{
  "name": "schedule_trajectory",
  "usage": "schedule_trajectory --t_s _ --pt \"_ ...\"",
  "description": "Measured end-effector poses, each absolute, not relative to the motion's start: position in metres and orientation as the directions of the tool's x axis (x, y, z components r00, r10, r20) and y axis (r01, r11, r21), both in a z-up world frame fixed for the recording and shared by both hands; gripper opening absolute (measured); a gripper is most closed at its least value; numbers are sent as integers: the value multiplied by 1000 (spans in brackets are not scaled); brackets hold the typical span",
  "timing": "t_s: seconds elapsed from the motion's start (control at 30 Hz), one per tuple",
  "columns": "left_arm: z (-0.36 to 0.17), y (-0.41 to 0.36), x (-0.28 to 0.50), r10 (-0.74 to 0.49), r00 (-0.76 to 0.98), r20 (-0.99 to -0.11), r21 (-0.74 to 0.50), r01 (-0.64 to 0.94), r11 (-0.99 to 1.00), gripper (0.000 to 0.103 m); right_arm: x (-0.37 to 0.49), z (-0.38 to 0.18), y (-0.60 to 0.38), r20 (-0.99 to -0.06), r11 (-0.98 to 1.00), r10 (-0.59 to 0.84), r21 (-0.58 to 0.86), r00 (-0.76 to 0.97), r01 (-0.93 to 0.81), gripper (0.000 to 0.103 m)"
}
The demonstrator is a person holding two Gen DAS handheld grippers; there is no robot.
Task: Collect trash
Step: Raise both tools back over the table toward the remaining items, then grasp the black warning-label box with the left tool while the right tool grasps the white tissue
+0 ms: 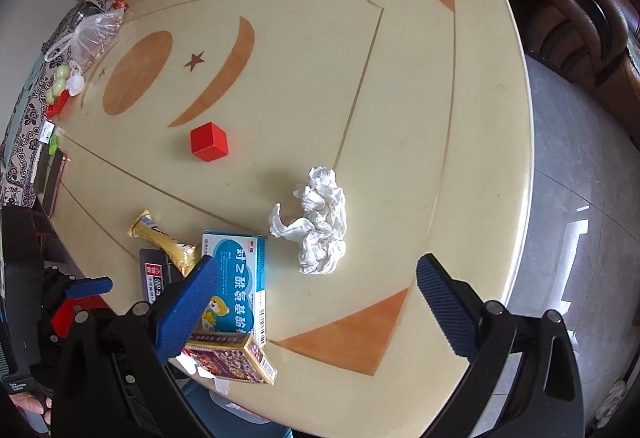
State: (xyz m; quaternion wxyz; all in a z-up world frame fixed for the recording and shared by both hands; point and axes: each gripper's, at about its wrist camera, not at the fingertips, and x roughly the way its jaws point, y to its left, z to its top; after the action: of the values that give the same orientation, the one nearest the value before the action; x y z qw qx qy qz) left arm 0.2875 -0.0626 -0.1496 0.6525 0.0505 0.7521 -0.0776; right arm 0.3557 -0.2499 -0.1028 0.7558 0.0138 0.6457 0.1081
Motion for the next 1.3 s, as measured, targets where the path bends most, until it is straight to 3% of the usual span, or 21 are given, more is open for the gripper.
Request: schedule_trajectory --t_s 0.4,1.1,1.3 --pt "-187 -48 310 -29 -186 -982 -48 101 994 80 375 -156 -230 -985 981 158 148 71 -127 97" --pt "-224 -15 338 -70 -236 -969 -74 10 997 80 401 -198 -212 -994 991 95 90 53 -96 97" --pt "-218 -22 324 -67 -244 -968 -67 -11 998 72 409 -212 -205 -998 994 64 61 29 -95 97"
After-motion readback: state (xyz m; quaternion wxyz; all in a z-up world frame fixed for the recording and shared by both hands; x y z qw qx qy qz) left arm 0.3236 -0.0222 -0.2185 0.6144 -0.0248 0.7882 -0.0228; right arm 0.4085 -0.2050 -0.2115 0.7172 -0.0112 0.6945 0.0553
